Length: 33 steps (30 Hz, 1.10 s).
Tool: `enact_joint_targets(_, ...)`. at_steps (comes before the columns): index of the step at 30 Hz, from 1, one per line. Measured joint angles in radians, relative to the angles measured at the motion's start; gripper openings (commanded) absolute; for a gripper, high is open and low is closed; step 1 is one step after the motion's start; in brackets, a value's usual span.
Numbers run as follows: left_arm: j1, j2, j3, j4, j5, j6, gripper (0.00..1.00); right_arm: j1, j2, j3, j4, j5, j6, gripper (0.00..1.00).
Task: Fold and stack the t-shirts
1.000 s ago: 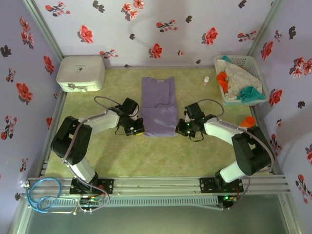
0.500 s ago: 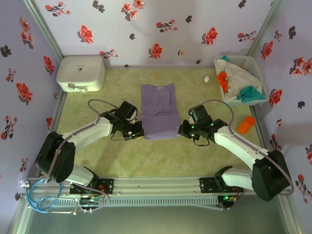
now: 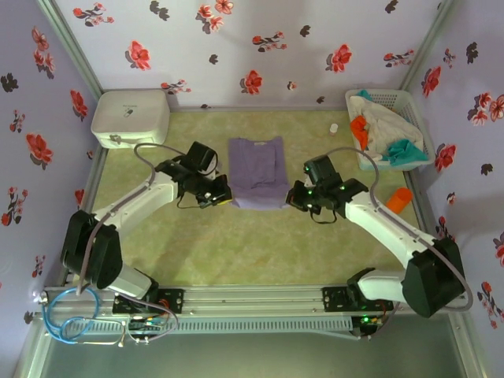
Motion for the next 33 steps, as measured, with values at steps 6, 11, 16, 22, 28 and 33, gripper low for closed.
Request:
enact_joint_targets(6,0.031,0.065,0.095,-0.032,0.019,0.027,0.0,-0.034,0.084,0.103,-0.008,-0.012,0.002,0.0)
enact_joint_targets(11,0.051,0.118,0.169,-0.048,0.031,0.05,0.0,-0.064,0.138,0.195,-0.014,-0.03,0.0,0.0)
enact_joint_targets(16,0.074,0.173,0.244,-0.067,0.044,0.071,0.0,-0.109,0.176,0.249,-0.022,-0.051,-0.003,0.0)
enact_joint_targets(22,0.089,0.246,0.323,-0.089,0.053,0.094,0.0,-0.146,0.254,0.31,-0.026,-0.077,-0.008,0.0)
enact_joint_targets(28,0.108,0.304,0.406,-0.12,0.057,0.113,0.0,-0.167,0.307,0.372,-0.03,-0.097,-0.022,0.0)
enact_joint_targets(33,0.126,0.344,0.481,-0.147,0.058,0.132,0.0,-0.182,0.352,0.417,-0.029,-0.114,-0.026,0.0)
